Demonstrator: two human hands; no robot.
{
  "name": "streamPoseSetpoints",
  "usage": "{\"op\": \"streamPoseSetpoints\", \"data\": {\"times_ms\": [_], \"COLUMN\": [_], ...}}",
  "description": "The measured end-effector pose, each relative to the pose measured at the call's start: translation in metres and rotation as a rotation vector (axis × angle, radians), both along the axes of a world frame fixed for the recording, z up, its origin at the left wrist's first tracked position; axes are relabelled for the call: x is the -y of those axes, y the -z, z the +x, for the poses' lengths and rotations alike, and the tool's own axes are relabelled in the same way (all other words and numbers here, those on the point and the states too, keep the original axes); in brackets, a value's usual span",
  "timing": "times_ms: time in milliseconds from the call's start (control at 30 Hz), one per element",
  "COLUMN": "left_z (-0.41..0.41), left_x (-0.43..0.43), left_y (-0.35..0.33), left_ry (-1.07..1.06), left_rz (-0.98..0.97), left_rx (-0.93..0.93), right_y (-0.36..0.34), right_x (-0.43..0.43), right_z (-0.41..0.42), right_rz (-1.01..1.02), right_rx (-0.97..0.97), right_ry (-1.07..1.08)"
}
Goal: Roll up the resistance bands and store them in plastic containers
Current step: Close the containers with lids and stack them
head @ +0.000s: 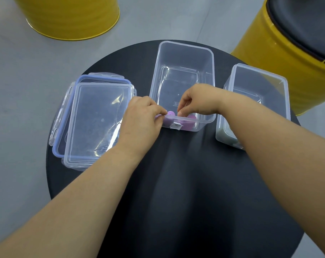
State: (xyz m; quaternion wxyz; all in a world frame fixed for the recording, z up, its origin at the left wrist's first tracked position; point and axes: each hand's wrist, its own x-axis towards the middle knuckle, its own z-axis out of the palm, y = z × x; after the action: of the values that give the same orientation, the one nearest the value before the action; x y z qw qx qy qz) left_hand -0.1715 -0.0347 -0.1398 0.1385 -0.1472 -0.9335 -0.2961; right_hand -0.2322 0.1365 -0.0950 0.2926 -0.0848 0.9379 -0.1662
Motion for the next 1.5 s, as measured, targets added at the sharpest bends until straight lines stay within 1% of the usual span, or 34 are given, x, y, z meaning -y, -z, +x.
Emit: {"op": "streamPoseSetpoints", "data": {"times_ms": [167,333,400,500,567,600,700,767,833,900,1000,1100,1200,1300,1367,1500], "left_z": [0.002,0.008,0.014,0.025,0.032,0.036,0.043,0.048,0.055,0.061,0.065,0.063,0.061,0.062,0.066,0.073], "left_x": [0.000,0.008,0.015,0.032,0.050,0.061,0.097,0.119,0.133,0.141,0.145,0.146,0.147,0.151,0.152,0.149], "left_y": [-0.003,-0.011,-0.016,-0.023,-0.027,-0.028,-0.026,-0.020,-0.013,-0.008,-0.003,0.001,0.000,-0.003,-0.007,-0.024], "left_ry": [-0.007,-0.066,-0.110,-0.224,-0.304,-0.334,-0.409,-0.441,-0.441,-0.414,-0.388,-0.398,-0.478,-0.540,-0.580,-0.622], "left_rz": [0.019,0.081,0.154,0.253,0.295,0.304,0.279,0.208,0.167,0.175,0.208,0.300,0.507,0.714,0.761,0.774], "left_rx": [0.021,0.076,0.143,0.317,0.430,0.466,0.541,0.606,0.714,0.809,0.809,0.798,0.809,0.823,0.781,0.595], "right_y": [-0.003,-0.010,-0.016,-0.024,-0.024,-0.021,-0.004,0.016,0.032,0.041,0.048,0.050,0.056,0.051,0.040,0.009], "right_x": [0.002,0.014,0.025,0.049,0.068,0.078,0.107,0.122,0.134,0.144,0.152,0.159,0.159,0.156,0.158,0.158], "right_z": [0.004,0.020,0.031,0.051,0.068,0.077,0.102,0.110,0.113,0.113,0.111,0.107,0.104,0.108,0.114,0.134], "right_rz": [-0.032,-0.175,-0.242,-0.360,-0.456,-0.510,-0.628,-0.609,-0.571,-0.565,-0.567,-0.562,-0.594,-0.755,-0.830,-0.962], "right_rx": [-0.094,-0.233,-0.299,-0.344,-0.306,-0.252,-0.005,0.084,0.084,0.093,0.112,0.062,0.028,0.047,0.058,0.062], "right_ry": [0.062,0.192,0.234,0.297,0.384,0.441,0.627,0.747,0.853,0.936,0.968,0.986,1.045,1.049,0.994,0.924]}}
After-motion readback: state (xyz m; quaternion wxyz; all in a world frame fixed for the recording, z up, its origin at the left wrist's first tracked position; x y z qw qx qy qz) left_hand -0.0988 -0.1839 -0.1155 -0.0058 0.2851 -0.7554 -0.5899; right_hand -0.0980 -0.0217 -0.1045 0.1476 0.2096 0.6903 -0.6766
